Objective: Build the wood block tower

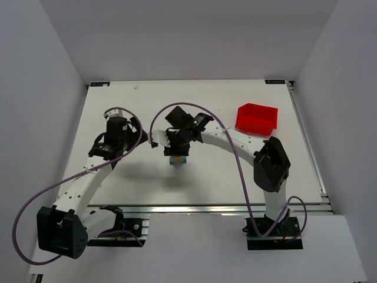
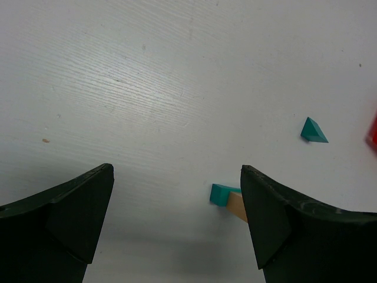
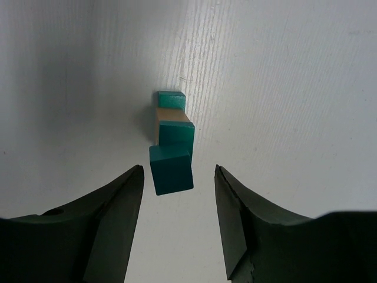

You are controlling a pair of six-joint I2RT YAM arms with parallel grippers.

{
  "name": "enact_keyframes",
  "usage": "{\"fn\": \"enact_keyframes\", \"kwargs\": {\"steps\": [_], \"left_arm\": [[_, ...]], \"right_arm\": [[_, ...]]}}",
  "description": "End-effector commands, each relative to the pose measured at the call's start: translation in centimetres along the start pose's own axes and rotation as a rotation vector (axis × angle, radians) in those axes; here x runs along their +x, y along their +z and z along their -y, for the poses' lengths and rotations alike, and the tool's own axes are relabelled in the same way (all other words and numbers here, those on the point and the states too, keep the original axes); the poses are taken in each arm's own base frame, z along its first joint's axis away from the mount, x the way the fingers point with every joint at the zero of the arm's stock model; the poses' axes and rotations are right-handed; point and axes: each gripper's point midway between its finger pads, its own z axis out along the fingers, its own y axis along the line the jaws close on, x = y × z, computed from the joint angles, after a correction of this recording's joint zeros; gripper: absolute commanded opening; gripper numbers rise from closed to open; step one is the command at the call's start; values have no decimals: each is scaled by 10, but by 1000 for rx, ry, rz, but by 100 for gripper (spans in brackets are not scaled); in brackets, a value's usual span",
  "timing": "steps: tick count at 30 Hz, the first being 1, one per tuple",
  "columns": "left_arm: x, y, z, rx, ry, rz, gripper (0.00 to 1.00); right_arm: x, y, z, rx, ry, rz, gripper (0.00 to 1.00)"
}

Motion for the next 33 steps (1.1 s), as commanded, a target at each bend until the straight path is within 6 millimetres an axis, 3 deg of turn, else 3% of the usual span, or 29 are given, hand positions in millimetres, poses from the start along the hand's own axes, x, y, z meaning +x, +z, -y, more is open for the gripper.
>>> {"fn": "enact_keyframes", "kwargs": {"steps": [1, 21, 27, 33], "left_arm": [[0, -3, 0, 9, 4, 9, 98], [0, -4, 2, 22, 3, 11, 98], [0, -4, 2, 24, 4, 15, 98], [0, -5, 3, 32, 6, 17, 98]], "right_arm": [[-9, 6, 3, 5, 22, 37, 58], [-9, 10, 13, 58, 59, 36, 58], [-8, 9, 8, 36, 45, 31, 58], [-16, 4, 14, 48, 25, 53, 66]]}}
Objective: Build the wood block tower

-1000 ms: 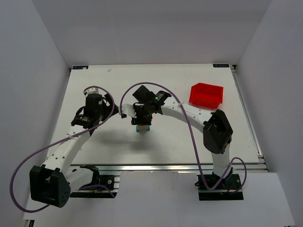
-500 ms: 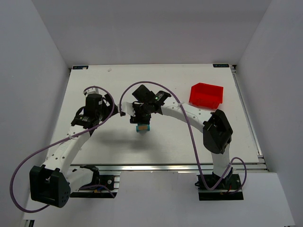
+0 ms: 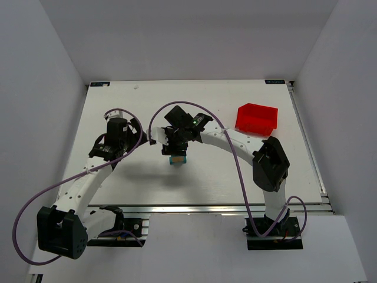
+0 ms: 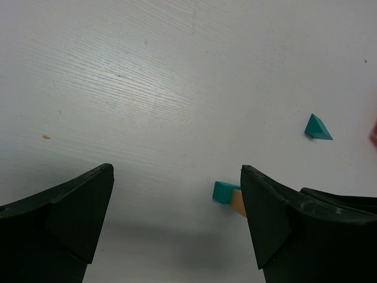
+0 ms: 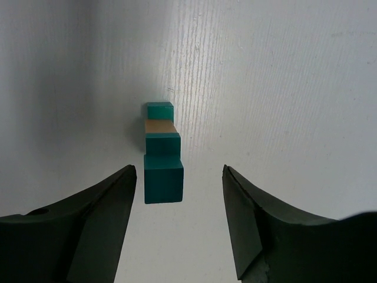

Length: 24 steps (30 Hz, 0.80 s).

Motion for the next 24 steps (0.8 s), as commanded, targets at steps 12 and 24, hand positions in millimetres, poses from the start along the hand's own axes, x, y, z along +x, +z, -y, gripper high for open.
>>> {"fn": "enact_keyframes", "kwargs": {"steps": [12, 24], "left_arm": [[-19, -20, 13, 67, 3, 68, 98], [-21, -32, 21, 121, -1, 77, 98]], "right_arm": [[-75, -61, 46, 182, 62, 191, 89], [43, -126, 131, 795, 1101, 172, 89]]}}
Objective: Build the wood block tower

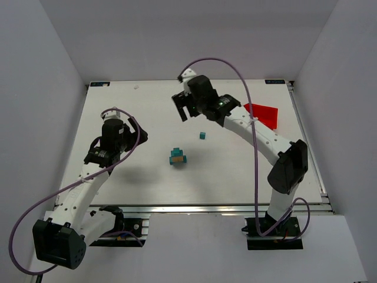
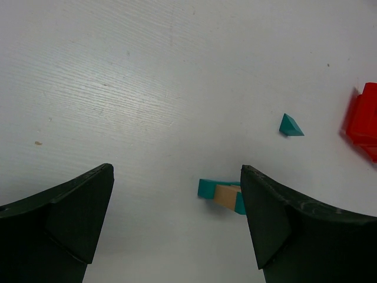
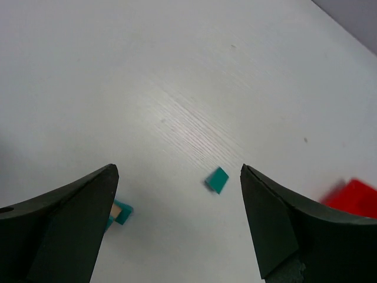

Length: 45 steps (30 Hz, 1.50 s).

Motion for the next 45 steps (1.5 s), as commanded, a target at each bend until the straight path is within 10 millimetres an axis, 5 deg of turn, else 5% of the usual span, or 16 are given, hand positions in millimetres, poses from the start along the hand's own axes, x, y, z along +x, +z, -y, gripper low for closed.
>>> {"fn": "enact_keyframes", "kwargs": {"steps": [1, 6, 9, 18, 28, 32, 34, 40, 41, 43, 45], "left_arm": [[-8, -10, 11, 54, 3, 21, 98], [-6, -11, 14, 80, 1, 21, 98], [-5, -11, 14, 78, 1, 18, 98], [-5, -11, 12, 70, 2, 18, 98], [-7, -12, 11, 63, 0, 25, 98], [-11, -16, 13, 67, -2, 39, 98], [-12, -17, 14, 68, 0, 39, 98], [-12, -28, 45, 239, 58, 0, 98], [-10, -31, 52, 284, 76, -13, 98], [-4, -41, 75, 427, 130, -52, 98], [-4, -50, 90, 514, 181, -69, 98]], "right_arm": [[38, 1, 57, 262, 348, -74, 89], [120, 33, 68, 300, 465, -305, 89], [145, 52, 70, 308, 509, -364, 88], [187, 95, 63, 283, 579, -457, 76], [203, 104, 64, 278, 613, -477, 49], [196, 99, 60, 241, 618, -450, 17], [193, 97, 61, 229, 618, -430, 10], [140, 71, 64, 113, 476, -257, 1], [116, 55, 63, 68, 440, -185, 0], [102, 40, 54, -43, 289, -102, 0], [72, 5, 33, -211, 131, 16, 0]]}}
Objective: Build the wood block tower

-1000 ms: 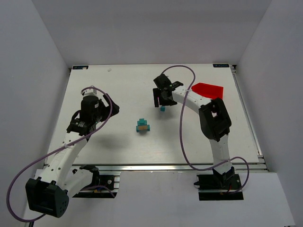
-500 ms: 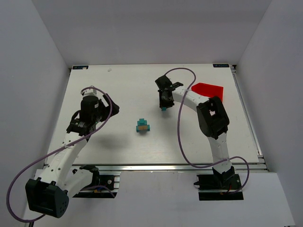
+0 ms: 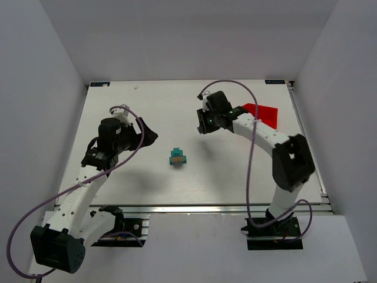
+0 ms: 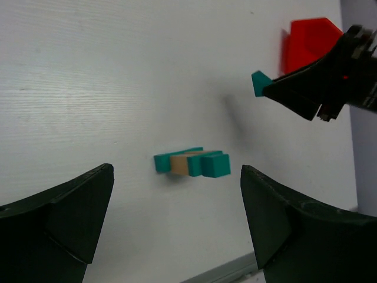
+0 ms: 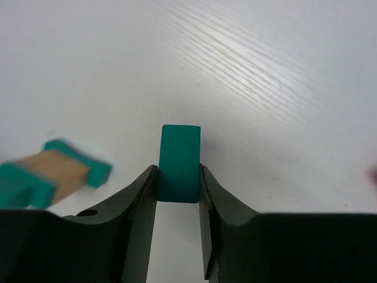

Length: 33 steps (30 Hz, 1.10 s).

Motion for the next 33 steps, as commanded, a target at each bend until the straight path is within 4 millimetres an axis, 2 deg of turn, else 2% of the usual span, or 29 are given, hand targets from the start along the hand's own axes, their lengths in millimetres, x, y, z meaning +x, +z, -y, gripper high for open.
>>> {"fn": "enact_keyframes", "kwargs": {"steps": [1, 2, 5, 7, 8, 11, 14, 20, 24, 25, 27, 28, 33], "left_arm": [[-14, -19, 58, 285, 126, -9, 98], [-9, -25, 70, 363, 139, -39, 98], [-8, -38, 94, 499, 163, -62, 98], [-8, -44, 105, 567, 164, -66, 98], [0, -52, 116, 650, 161, -110, 98], [8, -59, 131, 773, 123, -177, 98], [12, -55, 135, 809, 86, -220, 98], [22, -51, 136, 841, 37, -264, 89], [26, -48, 138, 871, 25, -284, 80], [29, -51, 141, 895, 23, -300, 75], [32, -53, 144, 926, 16, -310, 69], [35, -54, 145, 937, 16, -322, 63], [47, -52, 144, 937, 9, -394, 49]], "right_arm": [[-57, -79, -51, -284, -382, 288, 0], [-46, -101, -66, -388, -507, 324, 0], [-19, -141, -93, -569, -716, 402, 0], [-9, -155, -102, -627, -772, 430, 0], [-8, -167, -108, -650, -797, 463, 0], [-2, -174, -116, -682, -831, 478, 0], [2, -181, -128, -730, -874, 481, 0], [-9, -187, -150, -767, -936, 569, 0], [-16, -192, -166, -810, -992, 593, 0], [-14, -187, -166, -815, -1003, 572, 0], [-19, -190, -172, -829, -1023, 576, 0], [-18, -187, -173, -835, -1038, 570, 0], [-30, -190, -175, -802, -1063, 598, 0]]}}
